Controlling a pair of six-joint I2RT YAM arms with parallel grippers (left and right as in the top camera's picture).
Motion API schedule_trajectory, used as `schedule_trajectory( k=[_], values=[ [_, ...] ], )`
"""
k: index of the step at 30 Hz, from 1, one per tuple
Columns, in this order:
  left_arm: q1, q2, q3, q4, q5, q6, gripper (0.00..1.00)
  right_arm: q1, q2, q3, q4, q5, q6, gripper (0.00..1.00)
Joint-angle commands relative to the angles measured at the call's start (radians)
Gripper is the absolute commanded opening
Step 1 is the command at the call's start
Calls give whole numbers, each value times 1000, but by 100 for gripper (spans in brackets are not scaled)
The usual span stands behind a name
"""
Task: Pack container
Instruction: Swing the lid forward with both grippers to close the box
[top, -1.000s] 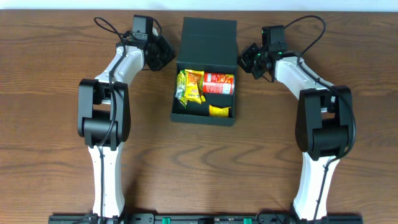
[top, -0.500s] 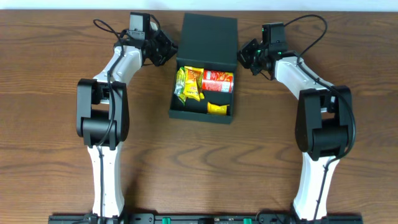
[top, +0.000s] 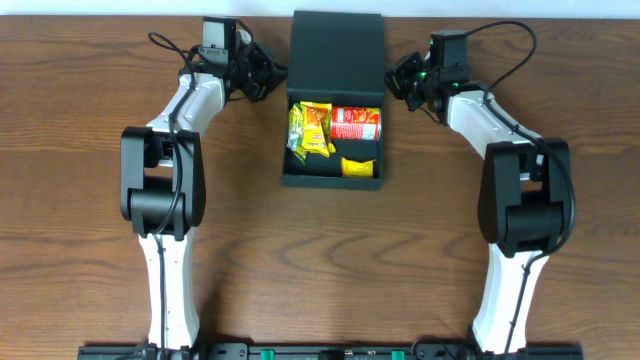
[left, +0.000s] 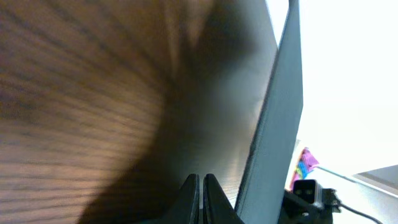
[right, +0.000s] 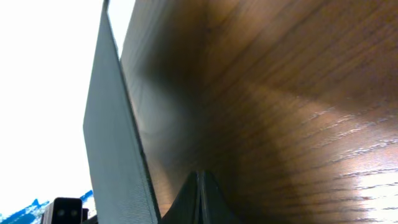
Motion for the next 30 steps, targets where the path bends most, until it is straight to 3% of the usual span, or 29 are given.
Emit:
schedule_trajectory(
  k=[1, 5, 21, 30],
  values=[
    [-31, 6, 25, 69, 114, -68, 6, 23, 1, 18, 10, -135, 28, 2],
    [-31, 6, 25, 154, 158, -112, 6, 23, 1, 18, 71, -166, 45, 2],
    [-31, 6, 25, 166, 208, -112, 6, -9, 1, 18, 224, -267, 104, 1],
    [-15, 6, 25, 319, 285, -199, 6, -26, 1, 18, 306, -354, 164, 2]
  ],
)
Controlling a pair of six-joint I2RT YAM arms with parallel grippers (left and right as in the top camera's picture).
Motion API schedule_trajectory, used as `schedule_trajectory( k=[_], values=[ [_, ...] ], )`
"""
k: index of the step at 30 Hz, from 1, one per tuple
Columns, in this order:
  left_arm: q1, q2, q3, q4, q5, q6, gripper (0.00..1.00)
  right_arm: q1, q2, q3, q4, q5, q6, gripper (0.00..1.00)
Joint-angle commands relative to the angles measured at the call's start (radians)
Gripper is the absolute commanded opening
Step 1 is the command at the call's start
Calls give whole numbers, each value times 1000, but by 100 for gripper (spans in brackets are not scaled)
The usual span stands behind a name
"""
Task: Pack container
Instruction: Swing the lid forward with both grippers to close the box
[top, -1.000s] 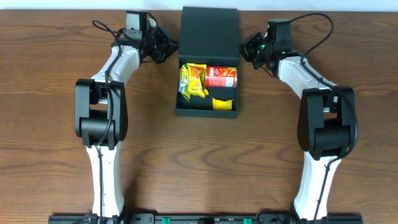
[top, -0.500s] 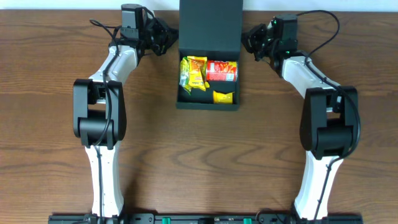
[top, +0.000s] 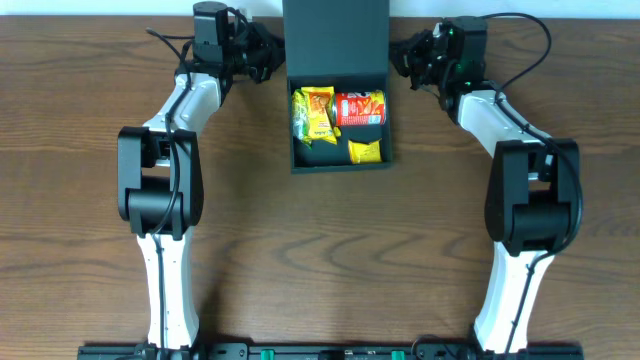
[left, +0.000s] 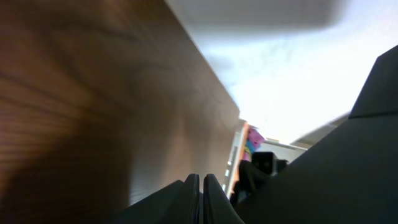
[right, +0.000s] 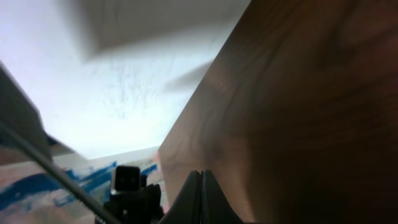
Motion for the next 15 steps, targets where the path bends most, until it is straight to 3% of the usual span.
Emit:
schedule_trajectory(
  k=[1, 15],
  values=[
    [-26, 5, 25, 48, 116, -53, 6, 19, 1, 18, 10, -151, 39, 2],
    [8, 5, 25, 106, 284, -60, 6, -15, 1, 18, 10, -227, 33, 2]
  ],
)
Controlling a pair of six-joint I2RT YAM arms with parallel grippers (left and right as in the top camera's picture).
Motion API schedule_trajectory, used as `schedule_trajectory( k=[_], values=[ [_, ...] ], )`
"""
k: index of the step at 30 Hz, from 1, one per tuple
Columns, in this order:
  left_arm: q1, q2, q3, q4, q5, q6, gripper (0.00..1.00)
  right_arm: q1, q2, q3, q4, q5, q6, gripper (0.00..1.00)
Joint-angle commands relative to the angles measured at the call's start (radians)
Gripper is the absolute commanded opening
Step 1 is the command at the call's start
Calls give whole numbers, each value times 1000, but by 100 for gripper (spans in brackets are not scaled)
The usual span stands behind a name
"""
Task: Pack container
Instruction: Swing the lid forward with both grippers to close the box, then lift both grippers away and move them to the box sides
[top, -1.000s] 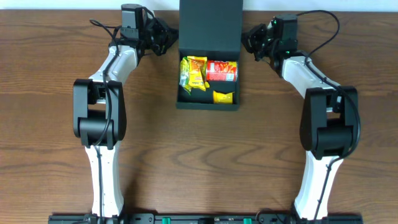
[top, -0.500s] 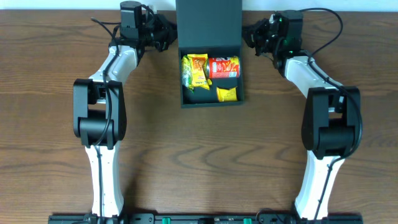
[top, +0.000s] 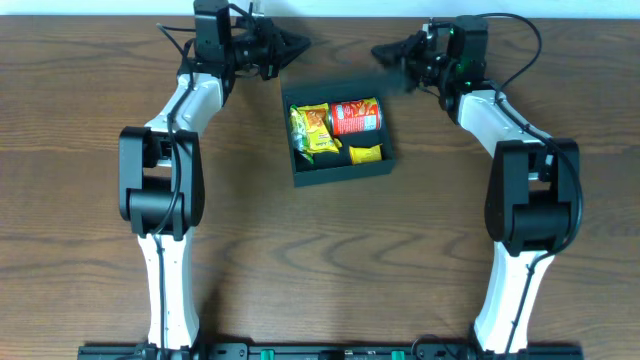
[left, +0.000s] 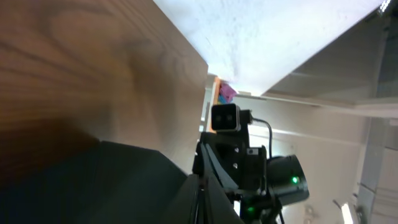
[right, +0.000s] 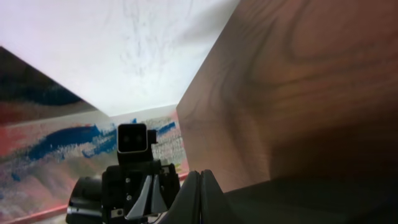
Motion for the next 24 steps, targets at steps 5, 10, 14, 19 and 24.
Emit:
schedule_trajectory(
  k=[5, 10, 14, 19, 24],
  values=[
    [11, 5, 25, 59, 105, 0, 6, -47, 1, 19, 3, -37, -42, 2],
    [23, -43, 27, 170, 108, -16, 6, -87, -63, 55, -152, -98, -279, 2],
    [24, -138, 27, 161, 72, -48, 5, -89, -156, 56, -195, -82, -312, 2],
    [24, -338, 28, -169, -148, 159, 6, -70, -345, 92, -510, 195, -494, 2],
    [22, -517, 32, -640, -533, 566, 6, -14, -481, 206, -878, 610, -787, 24]
  ],
)
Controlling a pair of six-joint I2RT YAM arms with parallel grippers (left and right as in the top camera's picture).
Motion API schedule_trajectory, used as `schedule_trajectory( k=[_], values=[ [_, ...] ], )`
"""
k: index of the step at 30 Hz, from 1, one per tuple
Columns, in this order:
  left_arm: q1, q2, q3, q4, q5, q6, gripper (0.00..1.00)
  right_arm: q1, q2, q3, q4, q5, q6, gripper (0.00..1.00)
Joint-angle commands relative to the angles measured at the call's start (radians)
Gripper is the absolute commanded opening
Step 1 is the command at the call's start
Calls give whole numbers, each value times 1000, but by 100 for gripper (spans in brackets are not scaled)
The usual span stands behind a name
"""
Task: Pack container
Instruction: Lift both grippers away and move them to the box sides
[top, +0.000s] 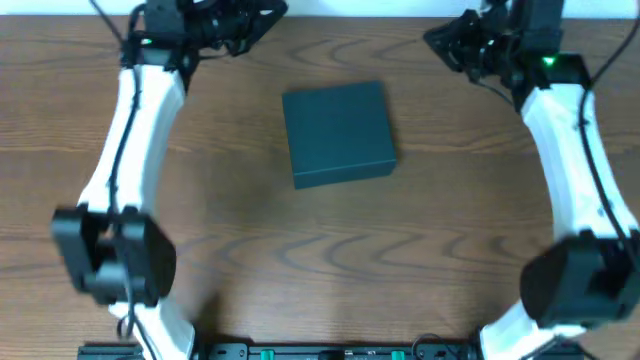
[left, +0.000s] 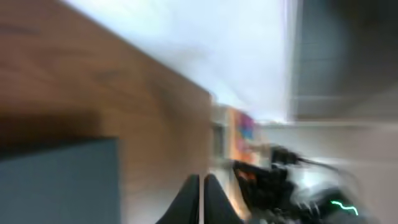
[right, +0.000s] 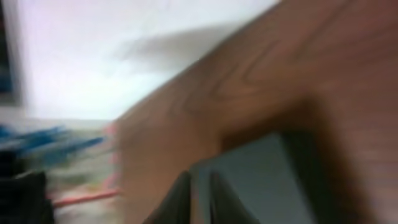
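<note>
The dark green box (top: 338, 133) lies shut on the middle of the table, its lid down and its contents hidden. My left gripper (top: 272, 13) is at the far edge, up and left of the box, with its fingers together on nothing (left: 200, 182). My right gripper (top: 434, 38) is up and right of the box, clear of it. In the blurred right wrist view a narrow gap shows between its fingers (right: 200, 180), with the box lid (right: 261, 174) beyond. The box's corner (left: 56, 180) shows in the left wrist view.
The wooden table (top: 320, 260) carries only the box. A white wall runs behind the far edge (top: 350, 8). Both arms reach in from the near side, along the left (top: 130, 130) and right (top: 570, 130).
The lid has come down and the box is shut, hiding the snacks. Both grippers have moved up and outwards, away from the box. The right fingers now show a small gap.
Both shut grippers were behind the open lid, which lay back flat with the snack packets showing. Then the lid stood upright, then tipped forward over the box. Now the box is shut and both arms are raised and apart.
</note>
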Motion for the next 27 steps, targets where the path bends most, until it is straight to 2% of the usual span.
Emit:
schedule_trajectory(
  k=[1, 4, 6, 8, 10, 12, 14, 15, 17, 21, 27],
  values=[
    [1, -97, 9, -179, -386, 367, 6, 48, -67, 85, -135, 382, -283, 26],
    [0, -153, 9, -417, -678, 492, 6, 71, -81, 119, -315, 630, -377, 32],
    [0, -164, 9, -589, -831, 558, 6, 72, -77, 107, -429, 717, -430, 31],
    [-4, -162, 0, -669, -880, 594, 6, 72, -71, 87, -475, 725, -483, 33],
    [-11, -159, -29, -730, -949, 610, 6, 69, -67, 35, -487, 728, -528, 44],
    [-25, -159, -114, -718, -970, 610, 6, 69, -66, -68, -444, 751, -527, 47],
    [-34, -159, -230, -648, -930, 610, 6, 68, -66, -182, -363, 739, -515, 54],
    [-35, -159, -275, -614, -905, 603, 6, 68, -66, -218, -336, 729, -509, 53],
    [-39, -159, -372, -524, -859, 580, 6, 69, -66, -287, -283, 702, -488, 25],
    [-58, -159, -505, -360, -798, 549, 6, 76, -64, -365, -187, 619, -468, 3],
    [-146, -142, -602, -164, -811, 523, 6, 115, -39, -389, -125, 612, -391, 2]
  ],
)
